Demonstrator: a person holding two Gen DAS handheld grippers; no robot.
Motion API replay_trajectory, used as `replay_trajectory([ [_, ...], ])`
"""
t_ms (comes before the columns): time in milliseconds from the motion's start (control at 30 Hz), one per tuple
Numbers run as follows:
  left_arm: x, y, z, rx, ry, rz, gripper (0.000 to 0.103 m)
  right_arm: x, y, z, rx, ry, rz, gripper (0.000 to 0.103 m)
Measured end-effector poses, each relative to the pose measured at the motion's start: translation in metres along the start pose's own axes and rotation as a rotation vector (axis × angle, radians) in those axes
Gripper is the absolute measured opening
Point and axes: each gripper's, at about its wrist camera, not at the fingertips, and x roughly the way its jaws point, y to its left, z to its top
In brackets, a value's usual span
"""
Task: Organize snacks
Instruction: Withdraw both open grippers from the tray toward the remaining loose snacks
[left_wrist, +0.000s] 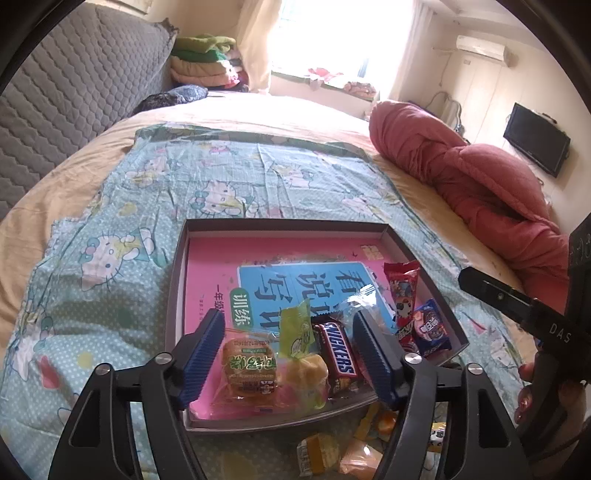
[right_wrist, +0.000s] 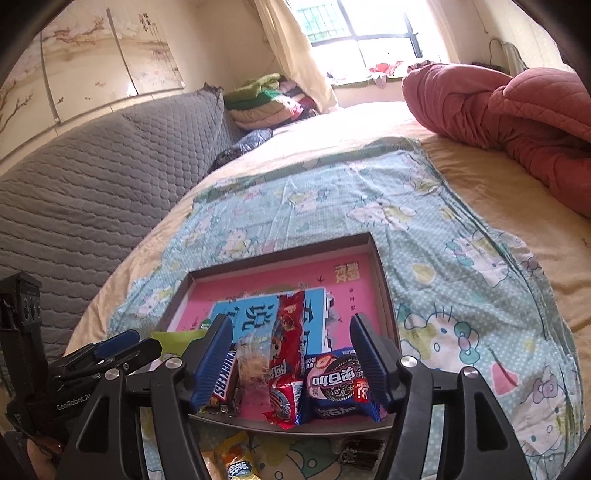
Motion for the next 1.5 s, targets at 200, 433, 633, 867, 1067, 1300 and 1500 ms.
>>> replay_trajectory([
  [200,-0.009,0.004,-0.002,0.001,-0.009,0.017,0.076,-0.016,0.003,0.001,-0.025,-0.050,-0.018,0.069],
  [433,-0.023,0.006,-0.006,0.022,-0.023,0.031,0.076,-0.027,0.009,-0.002,-0.064,-0.058,-0.039,0.071],
  [633,-0.032,0.008,-0.017,0.031,0.003,0.037,0.076,-0.036,0.013,-0.008,-0.094,-0.057,-0.061,0.072],
  [867,-0.034,0.003,-0.032,0.047,0.055,0.027,0.076,-0.045,0.012,-0.016,-0.103,-0.038,-0.069,0.072],
  [1067,-0.036,-0.002,-0.048,0.030,0.108,0.002,0.076,-0.049,0.018,-0.027,-0.135,-0.007,-0.055,0.072],
  [1300,-0.038,-0.011,-0.059,0.046,0.139,-0.006,0.076,-0.054,0.028,-0.035,-0.167,0.012,-0.040,0.072],
  [1500,-0.039,-0.015,-0.066,0.055,0.161,-0.012,0.076,-0.054,0.032,-0.042,-0.183,0.046,-0.017,0.072],
])
